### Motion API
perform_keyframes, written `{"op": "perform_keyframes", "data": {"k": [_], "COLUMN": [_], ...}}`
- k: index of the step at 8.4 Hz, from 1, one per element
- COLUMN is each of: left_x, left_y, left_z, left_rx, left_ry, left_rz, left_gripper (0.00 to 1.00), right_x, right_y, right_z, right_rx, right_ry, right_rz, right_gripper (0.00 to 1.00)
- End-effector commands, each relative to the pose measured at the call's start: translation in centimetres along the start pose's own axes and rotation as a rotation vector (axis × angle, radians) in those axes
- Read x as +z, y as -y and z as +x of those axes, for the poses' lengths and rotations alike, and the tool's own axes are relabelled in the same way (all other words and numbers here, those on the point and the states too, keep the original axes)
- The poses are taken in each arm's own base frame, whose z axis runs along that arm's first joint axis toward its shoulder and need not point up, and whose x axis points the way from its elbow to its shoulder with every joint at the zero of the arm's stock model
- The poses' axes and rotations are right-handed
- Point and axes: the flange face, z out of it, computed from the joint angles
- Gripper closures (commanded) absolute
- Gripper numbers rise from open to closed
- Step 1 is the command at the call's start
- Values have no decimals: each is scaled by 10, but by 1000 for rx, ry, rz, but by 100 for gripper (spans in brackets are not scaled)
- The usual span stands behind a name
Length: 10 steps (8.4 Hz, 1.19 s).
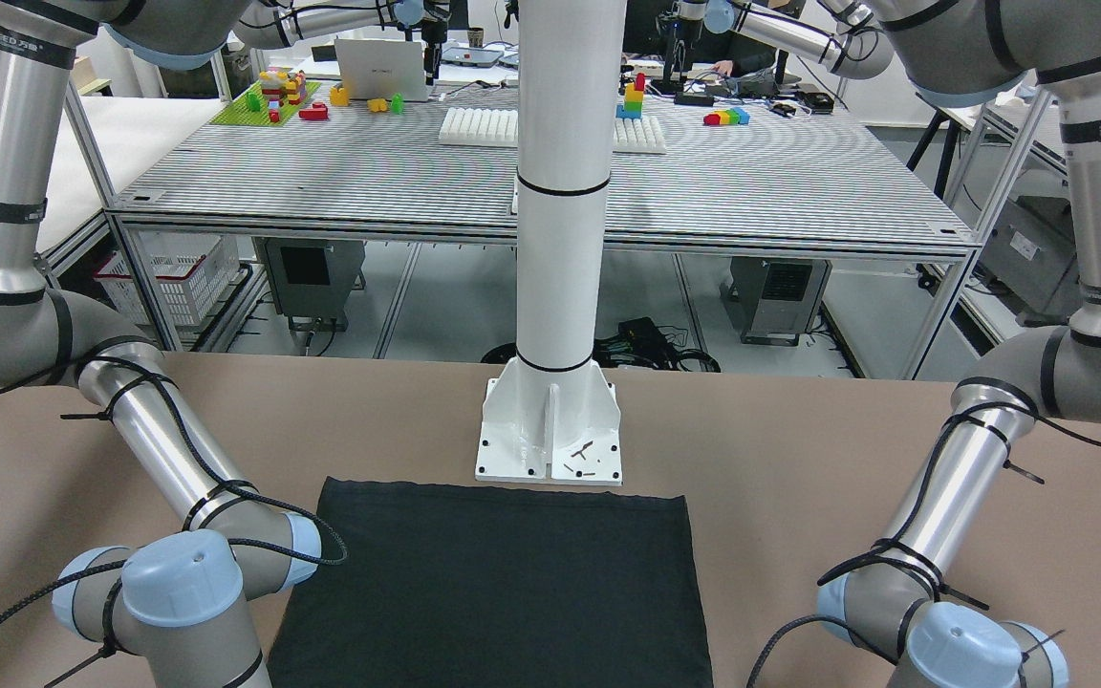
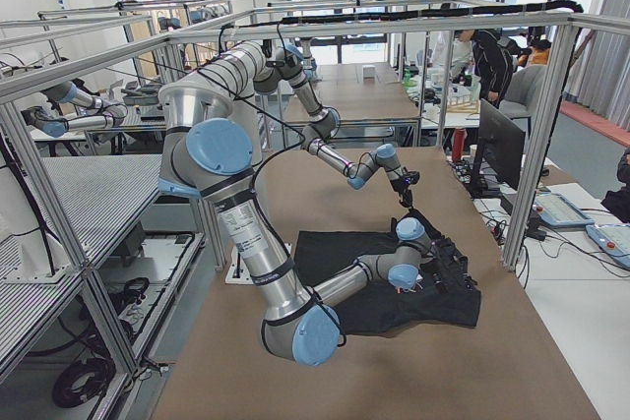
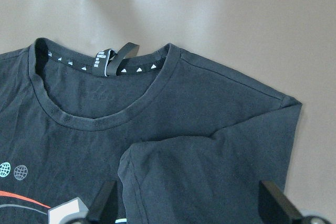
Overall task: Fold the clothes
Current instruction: 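Fold the sleeve nearest the left gripper inward toward the collar, then release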
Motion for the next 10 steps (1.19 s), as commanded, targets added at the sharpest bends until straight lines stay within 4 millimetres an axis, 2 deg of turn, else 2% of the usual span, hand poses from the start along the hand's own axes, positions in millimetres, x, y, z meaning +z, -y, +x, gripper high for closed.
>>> {"op": "perform_keyframes", "data": {"k": [1, 3, 6, 9, 10], "left_x": [-36, -15, 13, 45, 58], "left_y": [24, 23, 53, 89, 92], "left_z": [46, 81, 134, 213, 228], "left_rx": [-69, -90, -147, -215, -219], "left_ry": [31, 35, 51, 81, 107], "left_rz": [-26, -23, -2, 24, 40], "left_gripper": [100, 100, 100, 100, 100], "right_x": [-4, -2, 0, 2, 3], "right_y": [-11, -16, -21, -28, -30], "right_z": [14, 20, 24, 34, 38], "right_rx": [-3, -8, -8, -13, -16], "right_ry": [2, 3, 1, 2, -3], "right_rz": [2, 6, 2, 1, -2], "right_gripper": [6, 6, 6, 6, 6]}}
